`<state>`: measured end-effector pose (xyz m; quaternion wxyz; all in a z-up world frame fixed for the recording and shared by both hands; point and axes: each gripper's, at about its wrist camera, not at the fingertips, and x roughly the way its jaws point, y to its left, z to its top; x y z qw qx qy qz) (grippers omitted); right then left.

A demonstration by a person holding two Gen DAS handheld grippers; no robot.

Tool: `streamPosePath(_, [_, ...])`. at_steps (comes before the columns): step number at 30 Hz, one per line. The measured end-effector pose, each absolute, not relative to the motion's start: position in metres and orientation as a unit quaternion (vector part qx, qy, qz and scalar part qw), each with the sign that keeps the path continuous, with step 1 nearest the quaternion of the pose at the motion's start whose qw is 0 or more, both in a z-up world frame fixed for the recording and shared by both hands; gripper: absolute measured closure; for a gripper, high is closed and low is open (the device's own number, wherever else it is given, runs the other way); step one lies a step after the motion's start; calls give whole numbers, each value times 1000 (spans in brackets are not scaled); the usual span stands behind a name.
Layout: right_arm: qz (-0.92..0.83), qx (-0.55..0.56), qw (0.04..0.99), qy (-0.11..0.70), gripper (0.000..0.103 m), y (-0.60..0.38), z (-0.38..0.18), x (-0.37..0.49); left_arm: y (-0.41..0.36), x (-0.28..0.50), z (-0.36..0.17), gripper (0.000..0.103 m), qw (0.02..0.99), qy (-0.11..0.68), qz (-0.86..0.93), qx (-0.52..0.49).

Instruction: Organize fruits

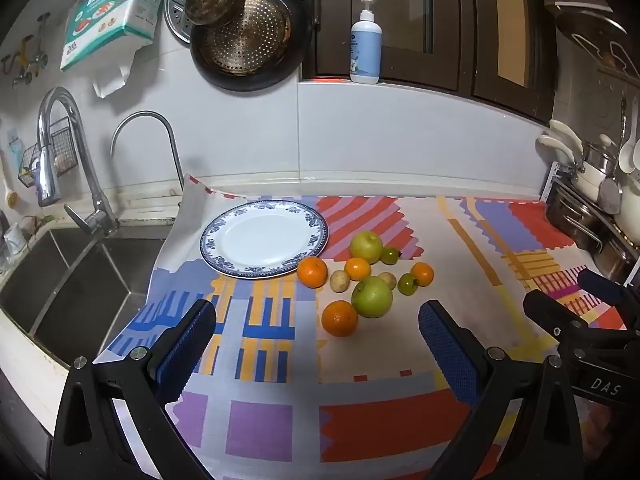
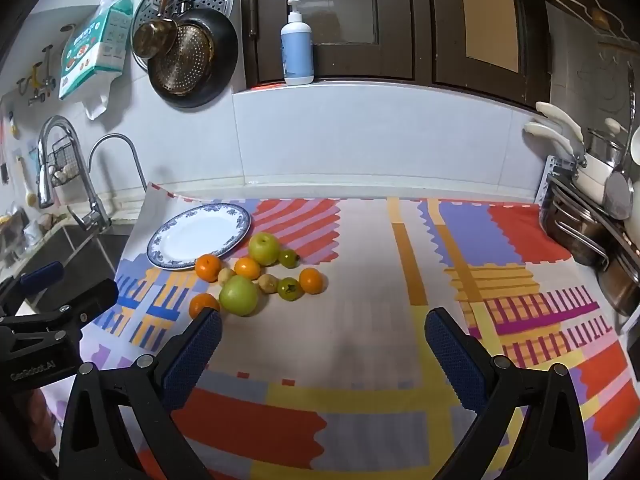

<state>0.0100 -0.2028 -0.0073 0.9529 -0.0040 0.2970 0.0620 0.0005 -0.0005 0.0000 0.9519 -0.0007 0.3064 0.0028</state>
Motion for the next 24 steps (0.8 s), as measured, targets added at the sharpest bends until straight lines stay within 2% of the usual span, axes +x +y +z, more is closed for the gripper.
streamPosePath(24, [68, -4, 954, 292, 1, -201, -4, 7, 1, -2, 2, 0, 955, 298, -10, -12])
